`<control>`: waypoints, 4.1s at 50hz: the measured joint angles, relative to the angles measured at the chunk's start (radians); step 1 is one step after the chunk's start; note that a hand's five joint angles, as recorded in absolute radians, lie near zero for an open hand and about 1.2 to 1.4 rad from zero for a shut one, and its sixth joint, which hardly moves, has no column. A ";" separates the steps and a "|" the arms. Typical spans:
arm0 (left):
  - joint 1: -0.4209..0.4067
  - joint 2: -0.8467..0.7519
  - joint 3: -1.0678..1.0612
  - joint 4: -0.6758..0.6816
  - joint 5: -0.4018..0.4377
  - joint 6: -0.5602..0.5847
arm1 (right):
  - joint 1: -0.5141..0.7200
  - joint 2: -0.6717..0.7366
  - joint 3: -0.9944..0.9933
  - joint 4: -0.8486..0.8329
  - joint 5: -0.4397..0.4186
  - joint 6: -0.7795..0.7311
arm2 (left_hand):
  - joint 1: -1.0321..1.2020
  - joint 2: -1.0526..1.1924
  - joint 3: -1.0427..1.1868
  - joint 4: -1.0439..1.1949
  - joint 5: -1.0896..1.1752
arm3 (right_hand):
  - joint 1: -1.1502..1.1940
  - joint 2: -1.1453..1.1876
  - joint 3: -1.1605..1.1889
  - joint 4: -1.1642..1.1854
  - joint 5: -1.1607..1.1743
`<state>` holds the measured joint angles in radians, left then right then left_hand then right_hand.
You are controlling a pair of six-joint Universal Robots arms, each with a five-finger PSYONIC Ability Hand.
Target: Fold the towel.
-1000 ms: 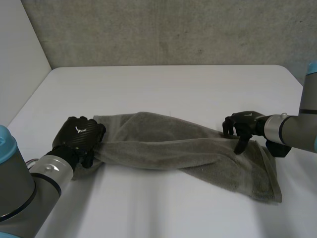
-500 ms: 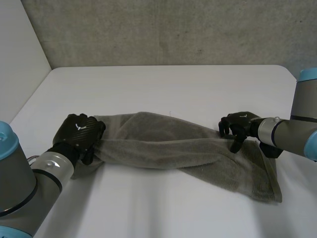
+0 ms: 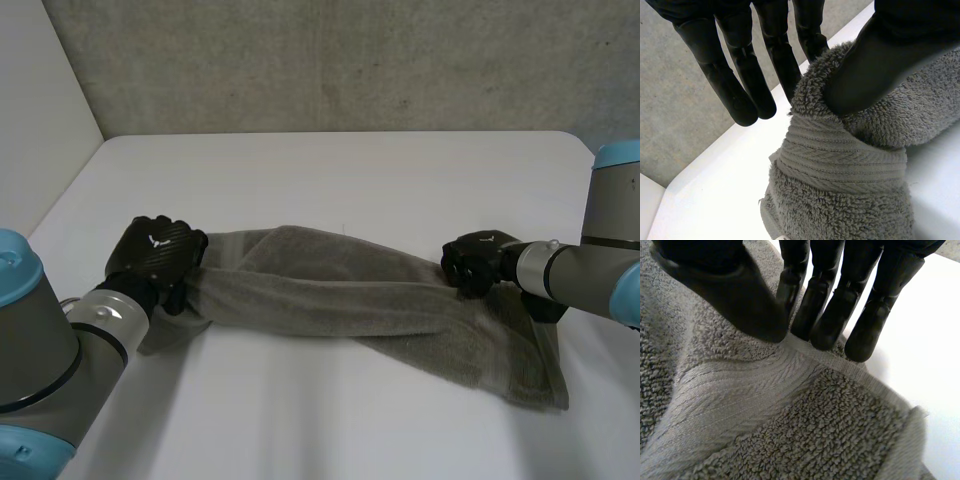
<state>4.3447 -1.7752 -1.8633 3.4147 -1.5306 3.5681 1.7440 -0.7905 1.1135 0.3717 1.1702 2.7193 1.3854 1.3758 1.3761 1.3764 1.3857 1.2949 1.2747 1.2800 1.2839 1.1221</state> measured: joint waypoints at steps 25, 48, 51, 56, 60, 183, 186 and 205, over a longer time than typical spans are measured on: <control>0.002 -0.137 0.342 0.121 -0.004 -0.007 | 0.029 -0.066 -0.193 -0.199 0.009 0.047 | 0.002 0.012 0.017 0.010 0.003 | 0.049 0.043 0.062 0.058 0.052; -0.001 -0.039 0.167 0.229 0.040 -0.121 | 0.023 -0.434 0.202 -0.358 -0.136 0.188 | -0.040 -0.035 -0.032 -0.036 -0.038 | 0.051 0.052 0.066 0.059 0.052; 0.015 -0.022 0.054 0.229 0.072 -0.081 | 0.003 -0.434 0.283 -0.245 -0.135 0.035 | -0.068 -0.062 -0.058 -0.063 -0.065 | 0.051 0.052 0.066 0.059 0.052; 0.052 -0.003 -0.109 0.226 0.132 0.025 | -0.048 -0.430 0.425 -0.129 -0.125 -0.177 | -0.171 -0.160 -0.149 -0.162 -0.168 | 0.051 0.053 0.066 0.059 0.052; 0.069 -0.001 -0.179 0.224 0.162 0.100 | -0.078 -0.428 0.496 -0.116 -0.117 -0.249 | -0.245 -0.233 -0.224 -0.230 -0.243 | 0.051 0.058 0.066 0.059 0.052; 0.225 0.030 0.381 -0.340 0.352 -0.014 | -0.099 -0.635 0.352 -0.320 -0.023 0.027 | 0.079 0.132 0.165 0.151 0.103 | 0.045 0.044 0.062 0.058 0.043; 0.225 0.122 0.384 -0.305 0.349 -0.029 | -0.099 -0.694 0.264 -0.246 -0.030 0.037 | 0.080 0.132 0.165 0.151 0.103 | 0.046 0.045 0.063 0.058 0.043; 0.212 0.066 0.518 -0.211 0.310 -0.162 | -0.026 -0.467 -0.159 0.079 0.022 -0.136 | 0.083 0.136 0.169 0.151 0.103 | 0.049 0.047 0.066 0.058 0.043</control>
<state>4.5563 -1.7092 -1.3453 3.2041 -1.2208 3.4061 1.7178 -1.2571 0.9541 0.4503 1.1926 2.5834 1.4683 1.5119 1.5447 1.5272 1.4892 1.3444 1.3220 1.3465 1.3424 1.1651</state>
